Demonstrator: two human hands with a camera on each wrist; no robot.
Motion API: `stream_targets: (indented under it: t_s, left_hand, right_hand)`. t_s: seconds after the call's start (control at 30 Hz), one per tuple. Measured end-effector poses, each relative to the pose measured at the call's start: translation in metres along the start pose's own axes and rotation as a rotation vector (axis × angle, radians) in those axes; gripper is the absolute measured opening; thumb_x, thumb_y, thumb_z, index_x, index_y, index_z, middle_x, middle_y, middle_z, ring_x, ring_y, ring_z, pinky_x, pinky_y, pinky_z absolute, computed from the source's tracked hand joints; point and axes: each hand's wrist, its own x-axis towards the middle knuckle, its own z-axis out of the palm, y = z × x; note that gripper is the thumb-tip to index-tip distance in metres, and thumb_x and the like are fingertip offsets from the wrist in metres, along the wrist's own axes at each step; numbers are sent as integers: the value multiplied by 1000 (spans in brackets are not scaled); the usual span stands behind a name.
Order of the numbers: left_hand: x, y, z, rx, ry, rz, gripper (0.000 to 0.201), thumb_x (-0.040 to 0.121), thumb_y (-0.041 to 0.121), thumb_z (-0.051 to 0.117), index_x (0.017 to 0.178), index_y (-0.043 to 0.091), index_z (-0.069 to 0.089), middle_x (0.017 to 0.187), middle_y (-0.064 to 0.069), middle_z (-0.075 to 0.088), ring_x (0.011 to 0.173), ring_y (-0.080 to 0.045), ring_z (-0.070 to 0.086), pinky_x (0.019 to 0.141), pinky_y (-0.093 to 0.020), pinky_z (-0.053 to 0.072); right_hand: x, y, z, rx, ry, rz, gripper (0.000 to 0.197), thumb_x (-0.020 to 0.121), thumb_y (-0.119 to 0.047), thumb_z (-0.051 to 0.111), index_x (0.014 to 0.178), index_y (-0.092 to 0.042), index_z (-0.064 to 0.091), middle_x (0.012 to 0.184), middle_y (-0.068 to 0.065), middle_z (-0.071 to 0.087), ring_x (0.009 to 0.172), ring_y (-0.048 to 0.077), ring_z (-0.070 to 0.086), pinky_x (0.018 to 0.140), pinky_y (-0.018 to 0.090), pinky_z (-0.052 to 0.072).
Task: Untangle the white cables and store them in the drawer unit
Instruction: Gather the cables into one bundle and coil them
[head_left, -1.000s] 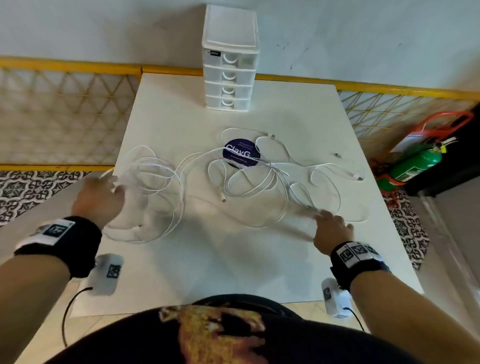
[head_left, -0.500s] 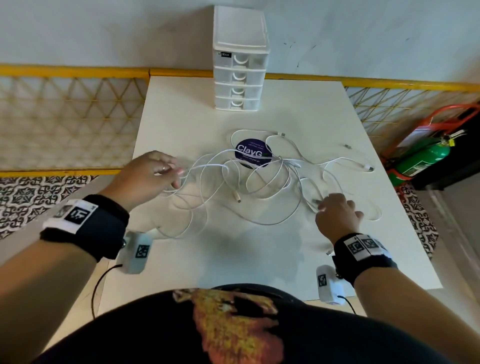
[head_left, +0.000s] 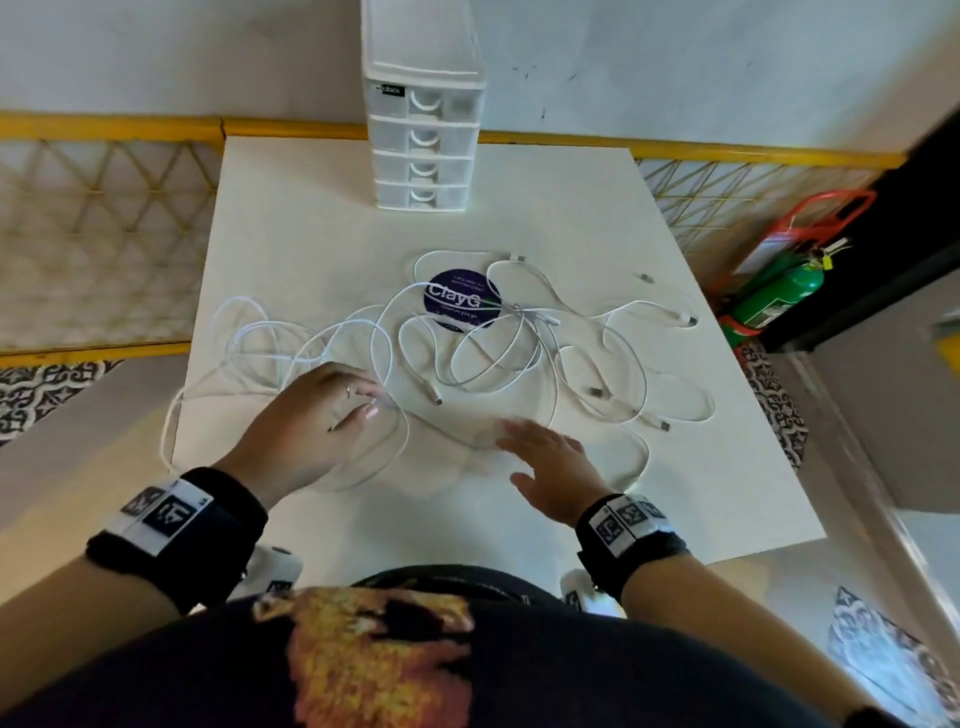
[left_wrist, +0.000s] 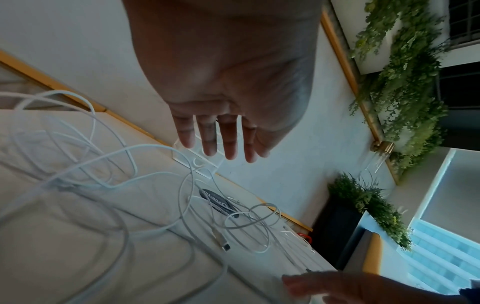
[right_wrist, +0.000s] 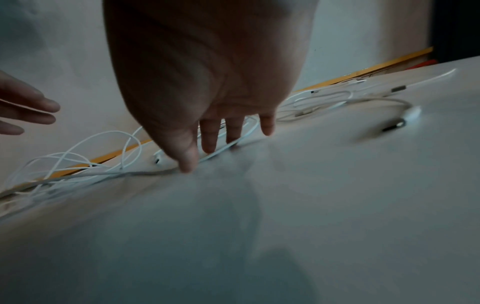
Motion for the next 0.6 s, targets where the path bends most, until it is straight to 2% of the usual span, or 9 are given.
stream_targets:
  t_s: [0.07, 0.1, 0.17, 0.2, 0.33, 0.47, 0.53, 0.6]
  left_hand:
    - [5, 9, 5, -15, -2, 12, 40, 82, 48, 43, 102, 24, 69, 107, 14, 61, 105, 6, 52, 96, -9, 33]
    - [8, 15, 8, -19, -1, 19, 38, 83, 46, 43, 102, 26, 69, 105, 16, 61, 103, 9, 51, 94, -7, 34]
    - [16, 29, 17, -36, 15, 22, 30, 86, 39, 47, 102, 27, 69, 103, 18, 60, 101, 12, 51, 91, -2, 32]
    - [20, 36, 21, -46, 17, 17, 27, 87, 35, 48, 102, 26, 69, 102, 18, 61, 101, 10, 52, 90, -1, 32]
    - [38, 66, 50, -72, -8, 11, 23, 89, 32, 50, 103, 29, 69, 101, 17, 62, 100, 3, 57, 88, -5, 36]
    - [52, 93, 82, -118, 8, -4, 21, 90, 26, 53, 104, 26, 69, 100, 18, 62, 99, 6, 57, 86, -5, 37]
    - [57, 103, 94, -113, 17, 4, 20, 90, 25, 54, 103, 24, 69, 101, 17, 63, 100, 7, 57, 87, -2, 35]
    - [61, 111, 106, -116, 19, -24, 20, 90, 25, 54, 103, 25, 69, 100, 15, 64, 100, 6, 57, 87, -3, 36]
  right_hand:
    - [0, 16, -5, 63, 194, 86, 42, 91, -24, 55, 132, -34, 54, 147, -14, 43, 136, 15, 37, 108, 37, 28]
    - [0, 25, -8, 90, 303, 138, 37, 90, -20, 55, 125, -30, 61, 140, -9, 52, 128, 20, 46, 103, 38, 33]
    - [1, 52, -16, 141, 458, 235, 30, 86, -15, 55, 111, -23, 69, 124, 0, 63, 114, 28, 56, 95, 41, 41]
    - [2, 66, -21, 159, 486, 276, 29, 85, -13, 54, 108, -20, 71, 118, 3, 65, 109, 31, 58, 92, 41, 43]
    - [11, 115, -43, 136, 435, 382, 28, 89, -14, 55, 113, -18, 68, 119, 7, 61, 109, 31, 55, 92, 40, 42]
    - [15, 149, -57, 136, 434, 473, 24, 84, -8, 56, 103, -18, 67, 113, 10, 57, 106, 32, 54, 92, 39, 38]
    - [12, 163, -61, 162, 363, 504, 23, 81, -6, 55, 100, -18, 63, 109, 9, 58, 104, 32, 54, 89, 37, 40]
    - [7, 176, -64, 250, 270, 496, 18, 82, -12, 58, 99, -17, 60, 107, 7, 59, 101, 29, 55, 84, 35, 43]
